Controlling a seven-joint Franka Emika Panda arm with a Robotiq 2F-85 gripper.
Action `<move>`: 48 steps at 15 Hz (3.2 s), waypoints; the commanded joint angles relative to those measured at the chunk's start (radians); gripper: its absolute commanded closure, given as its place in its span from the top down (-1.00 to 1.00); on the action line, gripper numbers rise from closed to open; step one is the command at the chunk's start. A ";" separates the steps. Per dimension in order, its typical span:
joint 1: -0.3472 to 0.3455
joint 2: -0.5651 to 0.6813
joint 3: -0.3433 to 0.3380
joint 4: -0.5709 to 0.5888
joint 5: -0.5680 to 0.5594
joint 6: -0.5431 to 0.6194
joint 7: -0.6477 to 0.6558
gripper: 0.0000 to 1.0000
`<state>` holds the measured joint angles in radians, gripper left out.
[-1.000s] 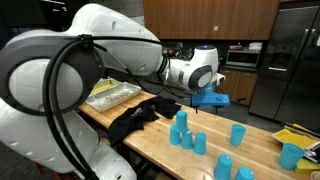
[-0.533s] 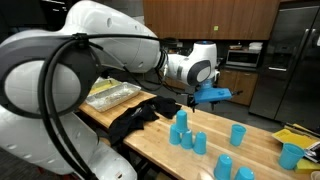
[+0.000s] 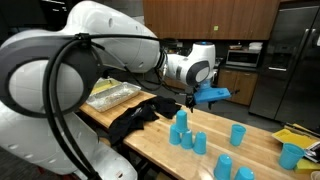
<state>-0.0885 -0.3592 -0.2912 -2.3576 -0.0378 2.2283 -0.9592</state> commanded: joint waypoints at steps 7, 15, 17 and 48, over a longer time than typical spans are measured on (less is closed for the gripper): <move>0.012 -0.018 0.023 -0.022 -0.001 0.038 -0.054 1.00; 0.055 0.014 0.061 -0.011 0.022 0.001 -0.075 1.00; 0.062 0.019 0.065 -0.010 0.028 -0.017 -0.090 1.00; 0.073 0.041 0.125 -0.030 0.036 -0.147 -0.109 1.00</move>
<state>-0.0136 -0.3215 -0.1677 -2.3898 0.0033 2.0923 -1.0598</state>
